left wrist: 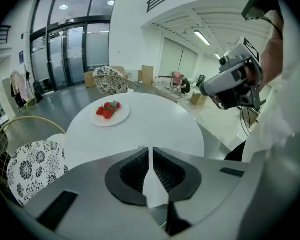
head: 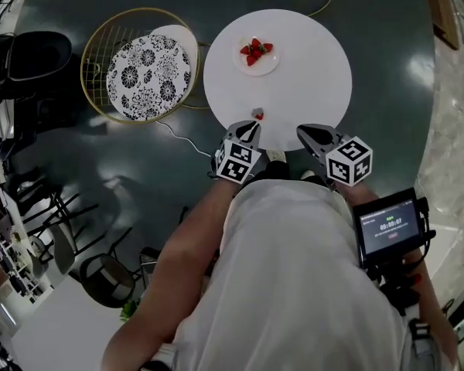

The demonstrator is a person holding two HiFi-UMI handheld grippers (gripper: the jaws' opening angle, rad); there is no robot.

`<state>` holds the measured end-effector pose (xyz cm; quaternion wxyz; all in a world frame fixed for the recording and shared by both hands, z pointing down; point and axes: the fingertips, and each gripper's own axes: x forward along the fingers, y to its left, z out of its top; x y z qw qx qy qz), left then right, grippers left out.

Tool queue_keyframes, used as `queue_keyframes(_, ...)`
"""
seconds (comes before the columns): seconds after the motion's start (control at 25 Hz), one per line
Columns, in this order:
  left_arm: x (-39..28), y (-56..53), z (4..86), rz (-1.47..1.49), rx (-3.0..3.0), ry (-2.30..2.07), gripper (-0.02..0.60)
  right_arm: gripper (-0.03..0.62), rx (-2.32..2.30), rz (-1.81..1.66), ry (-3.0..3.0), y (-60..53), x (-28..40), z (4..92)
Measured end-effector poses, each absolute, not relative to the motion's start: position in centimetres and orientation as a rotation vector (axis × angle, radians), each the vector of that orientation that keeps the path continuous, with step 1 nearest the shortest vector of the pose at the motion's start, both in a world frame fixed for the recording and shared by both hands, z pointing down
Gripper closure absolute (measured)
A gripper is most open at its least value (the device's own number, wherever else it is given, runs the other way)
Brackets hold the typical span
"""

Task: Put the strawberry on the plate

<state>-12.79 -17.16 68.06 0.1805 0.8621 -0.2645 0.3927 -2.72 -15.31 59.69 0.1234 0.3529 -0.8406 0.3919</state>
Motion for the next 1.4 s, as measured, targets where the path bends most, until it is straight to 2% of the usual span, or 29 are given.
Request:
queue_keyframes(0.16,-12.3,-18.0,68.9,1.197,2.459,-0.704,0.572,0.586,1.068,1.167,-2.427,-15.0,-2.3,60.2)
queue_keyframes(0.2,-12.3,-18.2,69.1,1.218,2.465,-0.691,0.563,0.586,1.08,1.173,-2.42,-14.9,-2.2,60.3)
queue_keyframes(0.24,-12.3,-18.3,69.3,1.24,2.471,-0.677,0.523,0.586,1.092,1.178,-2.415,-14.8,-2.1,60.3)
queue_keyframes(0.64,-11.9,-18.8,71.6,1.452,2.5,-0.506,0.443,0.586,1.223,1.193,-2.37,-13.8,-0.4,60.2)
queue_keyframes(0.96,-12.0,-19.3,73.7,1.608,2.448,-0.436,0.442,0.586,1.284,1.224,-2.342,-13.0,0.6,61.0)
queue_keyframes(1.4,-12.0,-19.1,74.3,1.593,2.428,-0.384,0.463,0.586,1.319,1.21,-2.332,-13.5,1.2,60.8)
